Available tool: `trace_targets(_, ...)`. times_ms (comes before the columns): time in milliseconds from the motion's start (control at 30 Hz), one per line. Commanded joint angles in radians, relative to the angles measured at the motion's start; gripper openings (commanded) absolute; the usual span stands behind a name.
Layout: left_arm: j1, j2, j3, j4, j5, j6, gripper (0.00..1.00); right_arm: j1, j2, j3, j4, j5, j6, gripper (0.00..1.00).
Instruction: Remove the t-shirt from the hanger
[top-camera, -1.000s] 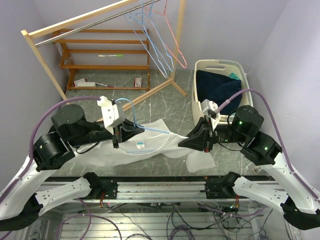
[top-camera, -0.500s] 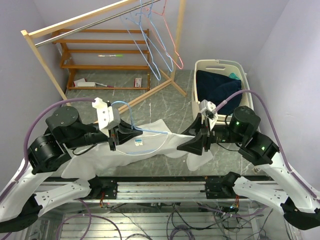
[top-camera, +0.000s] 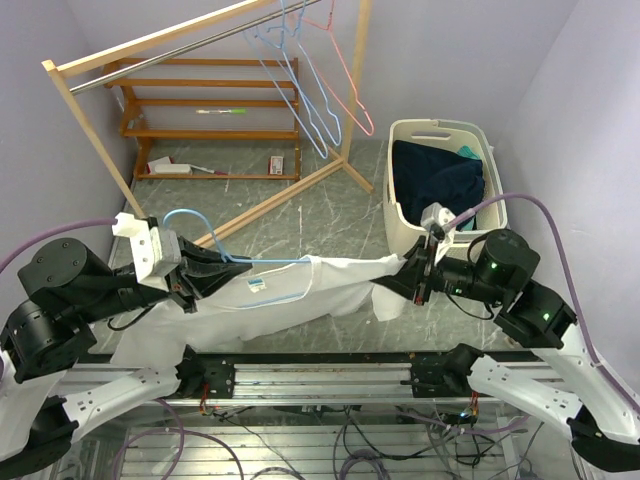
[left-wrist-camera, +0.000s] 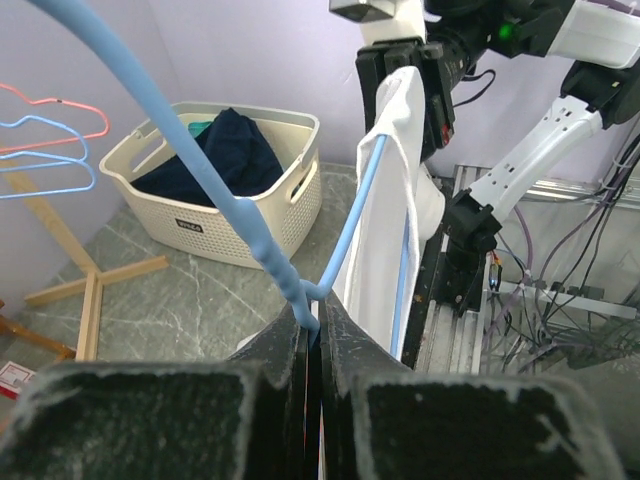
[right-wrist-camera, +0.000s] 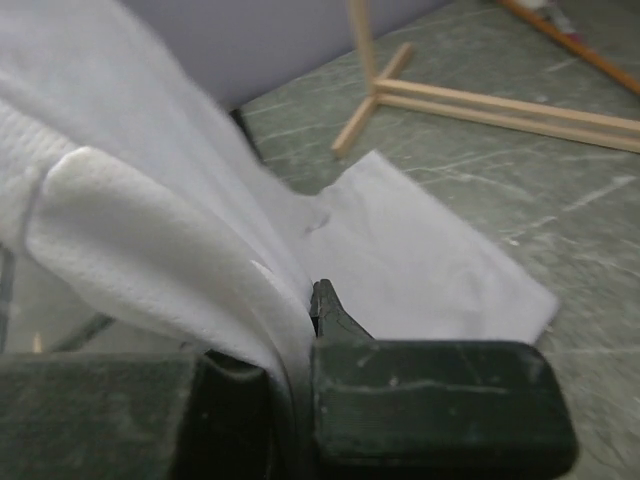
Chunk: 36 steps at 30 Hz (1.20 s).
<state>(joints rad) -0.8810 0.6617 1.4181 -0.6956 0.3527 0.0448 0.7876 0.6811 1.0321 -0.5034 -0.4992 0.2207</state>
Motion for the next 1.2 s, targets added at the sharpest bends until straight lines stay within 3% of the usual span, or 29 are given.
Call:
trace_targets(0, -0.003, -0.024, -0.016, -0.001, -0.036, -0.022, 0.07, 0.003, -0.038, 0.054, -0.039, 0.357, 0.048, 0.0)
trace_targets(167, -0.004, -0.075, -0.067, -0.01, -0.073, -0.035, 0.07, 0.003, -0.118, 0.071, -0.055, 0.699, 0.113, 0.0)
trace_targets(333, -0.003, -0.109, -0.108, -0.01, -0.099, -0.045, 0.07, 0.003, -0.182, 0.083, -0.091, 0.848, 0.151, 0.0)
trace_targets(467, -0.003, -0.118, -0.13, 0.008, -0.11, -0.045, 0.07, 0.003, -0.142, 0.111, -0.155, 0.831, 0.161, 0.0)
trace_targets(667, -0.003, -0.114, -0.126, 0.036, -0.12, -0.042, 0.07, 0.003, -0.004, 0.125, -0.242, 0.671, 0.149, 0.0)
trace_targets(933, -0.004, -0.171, -0.088, 0.004, -0.181, -0.048, 0.07, 0.002, 0.03, 0.08, -0.317, 0.847, 0.234, 0.0)
trace_targets(1167, -0.004, -0.227, -0.06, -0.047, -0.248, -0.046, 0.07, 0.003, 0.057, 0.07, -0.361, 0.886, 0.263, 0.0)
